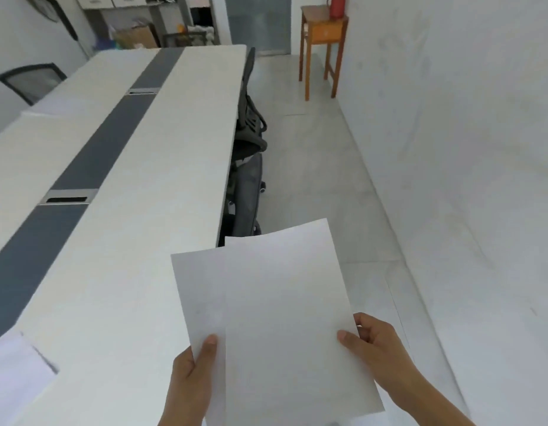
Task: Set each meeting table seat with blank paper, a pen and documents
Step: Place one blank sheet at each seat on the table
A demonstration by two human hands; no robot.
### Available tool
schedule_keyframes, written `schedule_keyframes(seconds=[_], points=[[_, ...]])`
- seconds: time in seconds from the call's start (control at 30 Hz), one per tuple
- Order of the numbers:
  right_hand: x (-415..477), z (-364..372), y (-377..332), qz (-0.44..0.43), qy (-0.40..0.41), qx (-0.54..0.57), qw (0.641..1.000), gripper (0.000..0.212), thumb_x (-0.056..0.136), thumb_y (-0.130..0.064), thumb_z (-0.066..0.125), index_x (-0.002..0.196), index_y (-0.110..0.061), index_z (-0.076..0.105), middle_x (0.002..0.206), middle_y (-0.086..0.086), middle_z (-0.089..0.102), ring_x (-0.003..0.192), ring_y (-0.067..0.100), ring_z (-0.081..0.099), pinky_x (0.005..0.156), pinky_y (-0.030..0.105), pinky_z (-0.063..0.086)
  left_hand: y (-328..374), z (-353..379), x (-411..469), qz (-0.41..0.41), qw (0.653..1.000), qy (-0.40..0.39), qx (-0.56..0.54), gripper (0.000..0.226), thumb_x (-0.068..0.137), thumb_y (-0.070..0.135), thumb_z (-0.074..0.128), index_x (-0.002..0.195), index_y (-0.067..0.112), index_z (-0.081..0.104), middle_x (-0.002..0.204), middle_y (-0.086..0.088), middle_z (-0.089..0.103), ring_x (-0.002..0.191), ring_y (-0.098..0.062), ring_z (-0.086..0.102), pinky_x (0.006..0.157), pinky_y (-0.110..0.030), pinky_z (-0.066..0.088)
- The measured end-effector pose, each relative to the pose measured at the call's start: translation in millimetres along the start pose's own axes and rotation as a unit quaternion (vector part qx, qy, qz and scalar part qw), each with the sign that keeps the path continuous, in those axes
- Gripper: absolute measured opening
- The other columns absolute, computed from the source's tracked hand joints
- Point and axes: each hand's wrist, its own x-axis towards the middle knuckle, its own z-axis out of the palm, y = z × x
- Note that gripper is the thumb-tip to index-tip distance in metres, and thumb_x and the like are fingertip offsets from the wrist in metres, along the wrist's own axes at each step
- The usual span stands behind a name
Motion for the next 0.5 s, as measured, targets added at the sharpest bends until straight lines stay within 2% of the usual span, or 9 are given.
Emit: schedule_keyframes(seconds=[0.17, 0.33, 0.43, 0.5], points=[[80, 28, -37, 0.01, -0.06, -0.042, 0.997, 0.01, 0.092, -0.002, 0.062, 0.098, -0.004, 0.069, 0.088, 0.014, 0.078, 0.083, 0.036, 0.074, 0.079, 0.048, 0.06, 19, -4, 47, -0.015, 0.997, 0.078, -0.022, 0.032, 0.097, 0.018, 0.052, 0.076, 0.004, 0.072, 0.063, -0.003, 0.075, 0.066, -0.024, 0.067, 0.056, -0.032, 0.048], [149, 53, -92, -0.005, -0.083, -0.076, 0.994, 0.01, 0.092, -0.003, 0.062, 0.097, -0.005, 0.07, 0.087, 0.013, 0.078, 0.081, 0.033, 0.075, 0.081, 0.049, 0.059, 55, -3, 110, -0.016, 0.994, 0.095, -0.043, 0.032, 0.096, 0.019, 0.054, 0.078, 0.001, 0.073, 0.073, -0.012, 0.076, 0.072, -0.028, 0.07, 0.065, -0.035, 0.051], [187, 64, -126, -0.015, -0.098, -0.106, 0.989, 0.01, 0.092, -0.004, 0.061, 0.097, -0.007, 0.07, 0.086, 0.011, 0.078, 0.079, 0.031, 0.075, 0.078, 0.046, 0.06, 83, -6, 141, -0.005, 0.992, 0.106, -0.066, 0.032, 0.097, 0.018, 0.052, 0.078, 0.001, 0.073, 0.073, -0.011, 0.076, 0.065, -0.024, 0.071, 0.063, -0.035, 0.055], [213, 70, -147, -0.02, -0.101, -0.135, 0.985, 0.009, 0.093, -0.007, 0.062, 0.095, -0.009, 0.07, 0.084, 0.009, 0.078, 0.075, 0.028, 0.075, 0.071, 0.04, 0.06, 98, -10, 156, -0.005, 0.99, 0.12, -0.078, 0.033, 0.097, 0.018, 0.052, 0.078, 0.0, 0.072, 0.069, -0.008, 0.076, 0.06, -0.02, 0.071, 0.058, -0.034, 0.053]])
